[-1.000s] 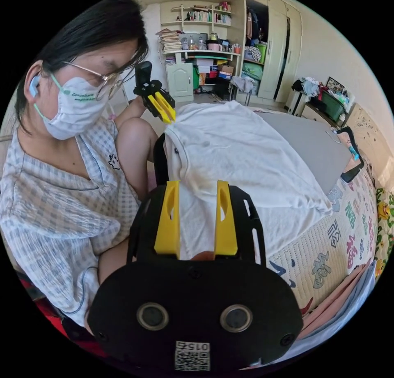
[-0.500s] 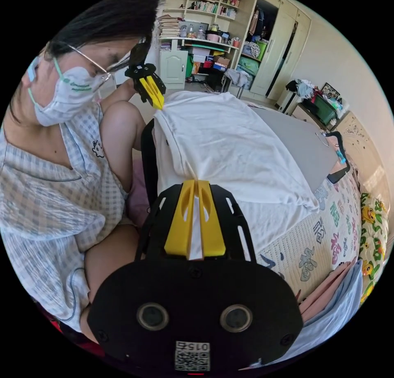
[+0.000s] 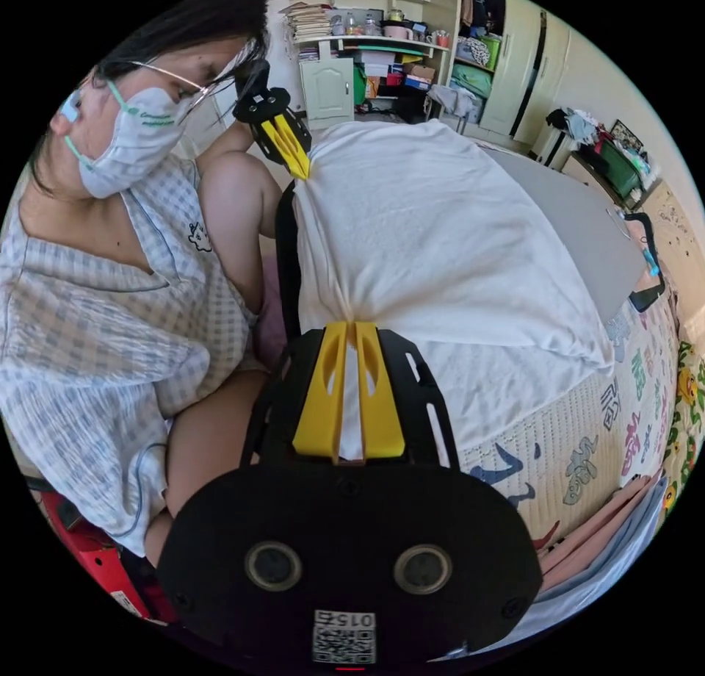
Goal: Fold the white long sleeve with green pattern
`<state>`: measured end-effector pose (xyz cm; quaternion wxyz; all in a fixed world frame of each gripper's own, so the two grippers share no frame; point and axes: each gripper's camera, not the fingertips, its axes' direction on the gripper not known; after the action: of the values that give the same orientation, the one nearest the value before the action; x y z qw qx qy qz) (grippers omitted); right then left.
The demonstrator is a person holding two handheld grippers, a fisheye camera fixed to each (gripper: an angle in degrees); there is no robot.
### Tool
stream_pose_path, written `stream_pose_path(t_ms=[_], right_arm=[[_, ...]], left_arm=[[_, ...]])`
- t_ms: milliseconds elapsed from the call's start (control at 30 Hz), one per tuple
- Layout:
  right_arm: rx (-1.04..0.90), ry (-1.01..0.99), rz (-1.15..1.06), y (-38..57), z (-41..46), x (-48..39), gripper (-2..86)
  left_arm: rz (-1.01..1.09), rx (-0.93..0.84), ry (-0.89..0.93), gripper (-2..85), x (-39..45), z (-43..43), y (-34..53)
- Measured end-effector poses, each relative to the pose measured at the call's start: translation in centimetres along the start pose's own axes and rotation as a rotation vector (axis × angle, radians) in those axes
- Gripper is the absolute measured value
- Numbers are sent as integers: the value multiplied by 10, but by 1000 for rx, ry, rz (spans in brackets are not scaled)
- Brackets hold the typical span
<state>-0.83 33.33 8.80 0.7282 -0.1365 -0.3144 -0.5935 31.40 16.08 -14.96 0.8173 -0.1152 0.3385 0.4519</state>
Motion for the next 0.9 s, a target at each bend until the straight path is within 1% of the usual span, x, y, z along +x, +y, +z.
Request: stream_pose_path(t_ms=[100, 200, 267, 333, 367, 400, 467, 567, 700, 800, 833, 900], right_arm=[[4, -9, -12, 5, 0, 2, 34], [28, 81, -63, 14, -13, -11, 36], [176, 205, -60, 23, -33, -22, 29], [260, 294, -23, 22, -41, -23, 14], [303, 318, 2, 17, -42, -21, 7], [316, 318, 13, 12, -42, -18, 5], [347, 266, 47, -10, -35, -7, 2], [360, 197, 53, -45, -18, 2, 8], [394, 147, 39, -89, -2, 2, 29], [394, 58, 9, -125, 10, -1, 46], [366, 36, -18, -140, 19, -7, 52], [324, 46, -50, -159, 38, -18, 66]], left_arm=[[-20, 47, 21, -1, -2, -7, 20], [-50, 128, 9, -1, -2, -26, 48], [-95, 182, -45, -2, -5, -40, 69], [-151, 226, -106, -3, -12, -52, 91], [-238, 283, -129, -3, -20, -57, 108], [-320, 351, -114, -4, -27, -58, 129], [-370, 409, -98, -5, -32, -56, 158], [-506, 492, -150, -6, -39, -57, 207], [-695, 628, -156, -2, -56, -63, 281], [-793, 657, -189, 16, -68, -64, 325], [-810, 661, -192, 21, -71, -63, 332], [-916, 678, -216, 51, -83, -59, 362]])
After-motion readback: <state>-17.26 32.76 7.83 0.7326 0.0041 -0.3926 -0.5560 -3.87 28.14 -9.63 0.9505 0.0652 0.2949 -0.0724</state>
